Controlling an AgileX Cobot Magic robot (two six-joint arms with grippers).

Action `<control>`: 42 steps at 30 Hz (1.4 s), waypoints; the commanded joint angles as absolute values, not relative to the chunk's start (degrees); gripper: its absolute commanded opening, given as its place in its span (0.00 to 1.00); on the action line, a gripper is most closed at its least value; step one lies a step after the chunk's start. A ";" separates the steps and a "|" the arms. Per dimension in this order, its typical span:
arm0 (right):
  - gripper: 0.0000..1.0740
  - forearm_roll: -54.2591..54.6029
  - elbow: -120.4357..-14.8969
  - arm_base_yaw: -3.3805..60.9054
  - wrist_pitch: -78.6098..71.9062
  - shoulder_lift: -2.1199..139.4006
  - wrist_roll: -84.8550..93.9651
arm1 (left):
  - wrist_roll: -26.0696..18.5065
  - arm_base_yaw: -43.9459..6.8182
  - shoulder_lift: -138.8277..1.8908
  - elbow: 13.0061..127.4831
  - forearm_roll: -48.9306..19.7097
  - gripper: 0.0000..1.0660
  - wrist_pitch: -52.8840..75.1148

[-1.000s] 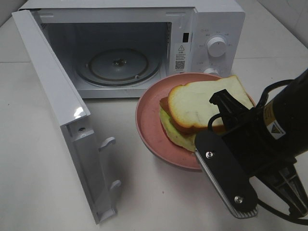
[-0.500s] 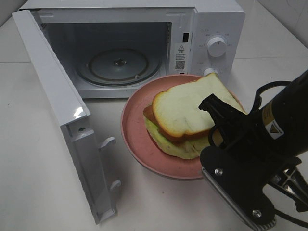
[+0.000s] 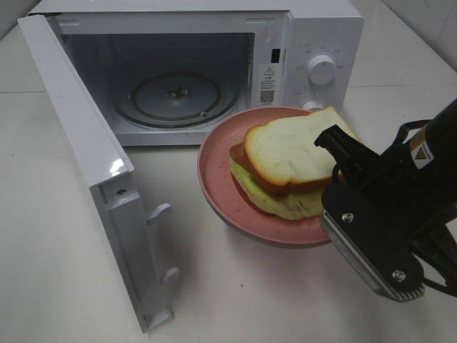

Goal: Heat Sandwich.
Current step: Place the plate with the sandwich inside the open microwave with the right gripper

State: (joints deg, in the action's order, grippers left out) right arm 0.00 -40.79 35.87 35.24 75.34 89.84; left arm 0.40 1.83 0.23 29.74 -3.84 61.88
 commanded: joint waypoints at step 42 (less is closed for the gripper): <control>0.00 3.67 -62.22 36.15 34.61 94.48 93.91 | 0.40 2.12 1.15 29.68 -3.95 0.94 61.36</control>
State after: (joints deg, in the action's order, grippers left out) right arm 3.21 -60.56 36.10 35.12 93.68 92.99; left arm 0.40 1.83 0.23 29.74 -3.84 61.88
